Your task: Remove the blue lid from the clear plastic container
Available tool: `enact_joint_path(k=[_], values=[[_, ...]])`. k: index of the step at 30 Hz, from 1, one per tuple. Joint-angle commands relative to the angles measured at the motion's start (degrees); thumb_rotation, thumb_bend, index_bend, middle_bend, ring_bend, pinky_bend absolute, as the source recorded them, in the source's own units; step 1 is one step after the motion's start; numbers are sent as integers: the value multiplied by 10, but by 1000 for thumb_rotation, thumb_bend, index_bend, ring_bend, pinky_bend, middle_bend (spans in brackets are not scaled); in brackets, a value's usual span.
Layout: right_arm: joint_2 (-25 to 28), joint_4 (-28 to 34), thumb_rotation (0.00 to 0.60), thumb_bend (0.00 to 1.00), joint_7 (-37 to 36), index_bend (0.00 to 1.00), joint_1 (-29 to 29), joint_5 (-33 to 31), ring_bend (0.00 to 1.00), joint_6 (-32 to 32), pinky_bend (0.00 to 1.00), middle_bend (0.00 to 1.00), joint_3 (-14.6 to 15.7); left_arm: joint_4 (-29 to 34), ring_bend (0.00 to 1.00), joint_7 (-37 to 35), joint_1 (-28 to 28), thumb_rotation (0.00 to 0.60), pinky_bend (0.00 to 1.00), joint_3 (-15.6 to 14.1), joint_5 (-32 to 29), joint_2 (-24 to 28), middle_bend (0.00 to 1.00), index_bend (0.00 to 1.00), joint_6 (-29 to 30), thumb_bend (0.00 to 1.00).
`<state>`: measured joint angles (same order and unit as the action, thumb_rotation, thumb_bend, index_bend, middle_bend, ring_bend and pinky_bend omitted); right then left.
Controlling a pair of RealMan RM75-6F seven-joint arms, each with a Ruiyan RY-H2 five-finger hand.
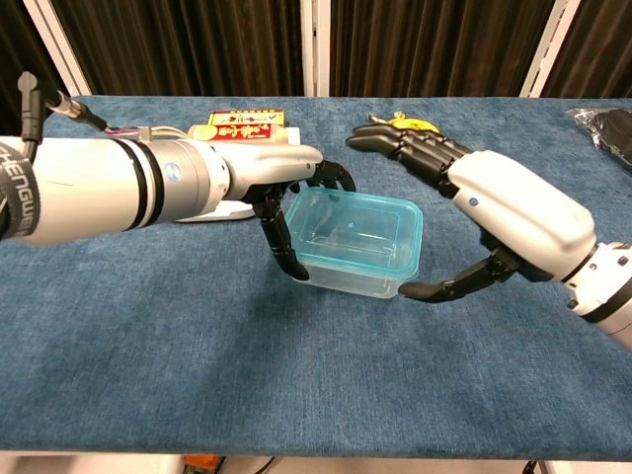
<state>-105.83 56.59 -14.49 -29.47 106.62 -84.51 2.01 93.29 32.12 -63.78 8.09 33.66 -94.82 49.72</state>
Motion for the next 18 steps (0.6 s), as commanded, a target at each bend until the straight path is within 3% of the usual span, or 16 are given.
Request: enact_joint_path(k=[1, 18], values=[[-7, -11, 600, 37, 4, 0, -2, -3, 0, 1, 0, 0, 1, -1, 110, -2, 0, 600, 163, -1, 0, -1, 180, 165, 0, 0], [-19, -36, 600, 36, -3, 0, -13, -21, 0, 5, 0, 0, 0, -3, 111, -9, -4, 600, 162, -5, 4, -1, 180, 163, -1, 0]])
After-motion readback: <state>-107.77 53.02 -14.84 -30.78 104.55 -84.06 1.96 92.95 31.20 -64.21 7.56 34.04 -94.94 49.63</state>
